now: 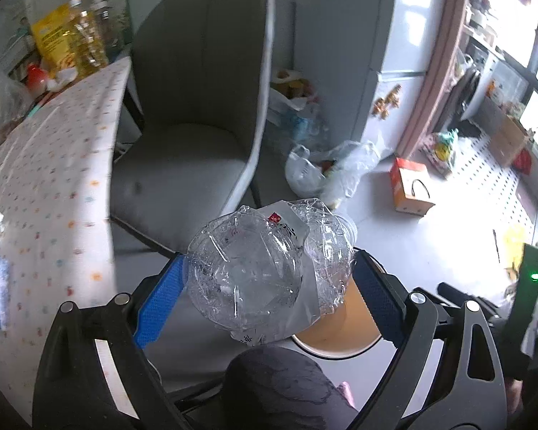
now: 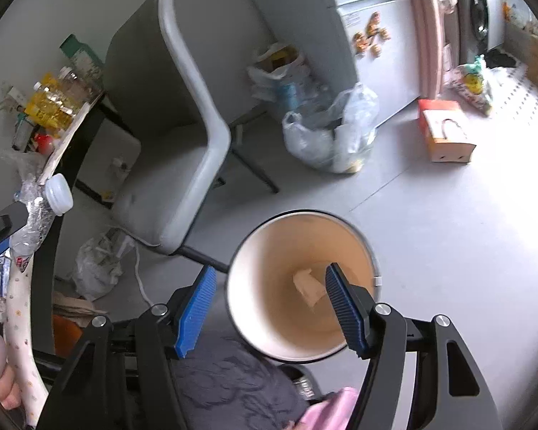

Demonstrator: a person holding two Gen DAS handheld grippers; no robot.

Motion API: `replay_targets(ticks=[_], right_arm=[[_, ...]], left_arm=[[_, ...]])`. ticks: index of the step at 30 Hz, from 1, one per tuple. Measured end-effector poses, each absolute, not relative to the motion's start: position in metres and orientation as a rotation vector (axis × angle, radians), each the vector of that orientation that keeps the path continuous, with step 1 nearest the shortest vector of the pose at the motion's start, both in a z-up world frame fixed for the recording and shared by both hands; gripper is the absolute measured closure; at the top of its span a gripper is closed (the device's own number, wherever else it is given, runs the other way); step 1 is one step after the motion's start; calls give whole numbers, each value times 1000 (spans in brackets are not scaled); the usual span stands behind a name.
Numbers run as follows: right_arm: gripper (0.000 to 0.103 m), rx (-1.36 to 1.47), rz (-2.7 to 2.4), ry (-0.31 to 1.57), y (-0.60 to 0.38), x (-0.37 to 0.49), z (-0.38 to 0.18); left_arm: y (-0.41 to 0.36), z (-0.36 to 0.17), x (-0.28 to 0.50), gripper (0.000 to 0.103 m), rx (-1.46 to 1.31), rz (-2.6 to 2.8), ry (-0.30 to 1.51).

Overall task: Collect trash
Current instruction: 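Carry both items over the white bin and open both tools to drop them, then move both open tools back over the table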

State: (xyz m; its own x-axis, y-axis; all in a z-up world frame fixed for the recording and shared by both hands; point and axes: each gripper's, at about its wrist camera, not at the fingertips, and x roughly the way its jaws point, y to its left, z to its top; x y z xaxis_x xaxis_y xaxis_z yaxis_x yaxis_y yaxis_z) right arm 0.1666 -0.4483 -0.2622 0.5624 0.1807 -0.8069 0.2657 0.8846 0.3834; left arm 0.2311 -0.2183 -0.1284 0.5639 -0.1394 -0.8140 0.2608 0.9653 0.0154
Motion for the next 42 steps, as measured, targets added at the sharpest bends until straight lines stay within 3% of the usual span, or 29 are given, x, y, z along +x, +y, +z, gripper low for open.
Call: replay_targets(ticks=[11, 16, 22, 31, 42], right_arm=[[33, 461, -196, 952, -493, 126, -240], [30, 466, -210, 932, -501, 121, -234], [28, 448, -169, 899, -484, 128, -218], [8, 344, -99, 799, -430, 130, -172], [8, 277, -22, 714, -360, 134, -124]], left_arm=[[-281, -148, 235, 11, 168, -346, 983], [-275, -133, 231, 6, 135, -341, 944], [-242, -102, 225, 6, 73, -291, 887], [-167, -55, 192, 6, -55, -210, 738], [-83, -28, 156, 6, -150, -88, 582]])
